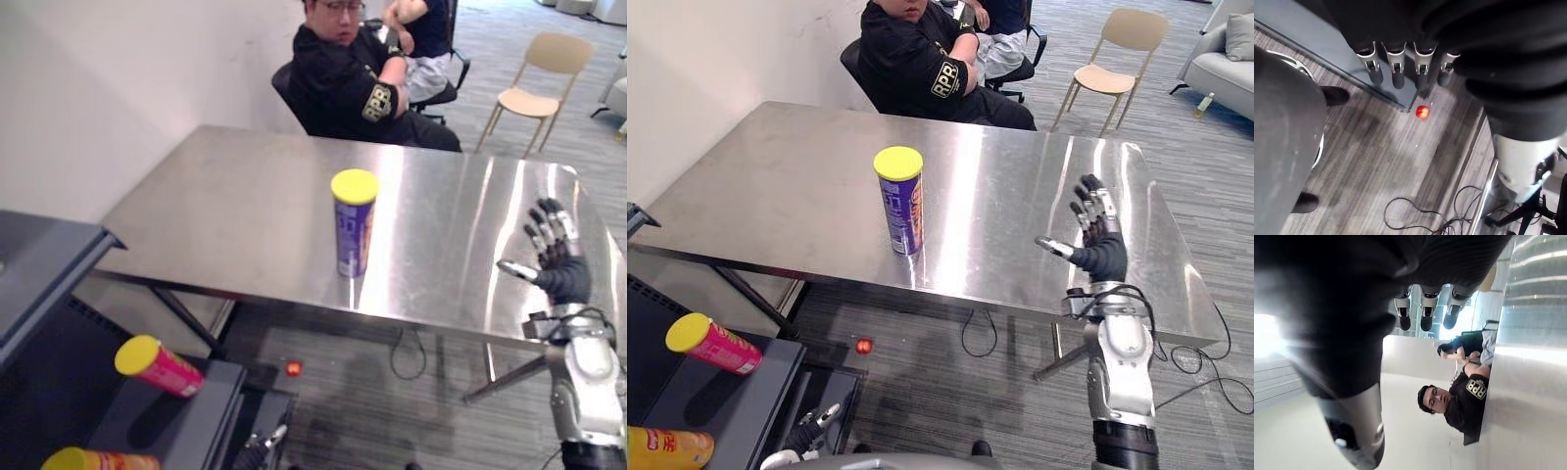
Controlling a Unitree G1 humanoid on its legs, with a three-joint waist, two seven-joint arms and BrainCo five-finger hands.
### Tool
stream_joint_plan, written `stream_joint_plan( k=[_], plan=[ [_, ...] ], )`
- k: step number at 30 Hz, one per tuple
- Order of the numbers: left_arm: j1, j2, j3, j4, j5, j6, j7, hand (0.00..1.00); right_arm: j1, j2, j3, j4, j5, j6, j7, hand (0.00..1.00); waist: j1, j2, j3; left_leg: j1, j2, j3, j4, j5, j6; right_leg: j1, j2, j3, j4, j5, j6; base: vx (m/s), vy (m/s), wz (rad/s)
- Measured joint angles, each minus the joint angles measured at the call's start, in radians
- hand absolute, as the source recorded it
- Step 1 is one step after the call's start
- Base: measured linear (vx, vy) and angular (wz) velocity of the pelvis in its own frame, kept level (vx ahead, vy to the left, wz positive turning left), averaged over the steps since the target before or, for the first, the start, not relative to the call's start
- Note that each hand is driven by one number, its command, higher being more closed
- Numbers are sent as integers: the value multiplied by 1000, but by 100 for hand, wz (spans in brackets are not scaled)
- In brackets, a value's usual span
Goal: Put the gum and the chips on the shelf.
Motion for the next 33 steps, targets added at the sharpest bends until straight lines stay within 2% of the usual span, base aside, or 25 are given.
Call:
stream_joint_plan(
  k=[10,16,24,33],
  plan=[
    [-27,0,0,2,0,2,13,0,-92,0,159,48,35,27,21,0,26,5,35,-12,-3,-54,0,6,4,20,-1,-39,-14,0,0,-5,-17,11],
    [-35,1,0,2,0,2,25,0,-133,3,203,100,46,33,12,0,26,6,54,-17,-3,-79,0,7,5,31,0,-61,-16,0,0,7,-15,9],
    [-50,3,1,2,0,3,30,0,-186,17,267,118,46,36,-3,0,42,4,77,-18,-3,-86,0,10,5,35,1,-69,-16,0,0,1,-3,2],
    [-58,7,1,-3,-1,3,31,0,-255,47,292,164,46,65,-8,0,55,0,91,-32,-3,-109,0,21,6,36,0,-92,-16,0,-1,-15,-12,7]
  ],
)
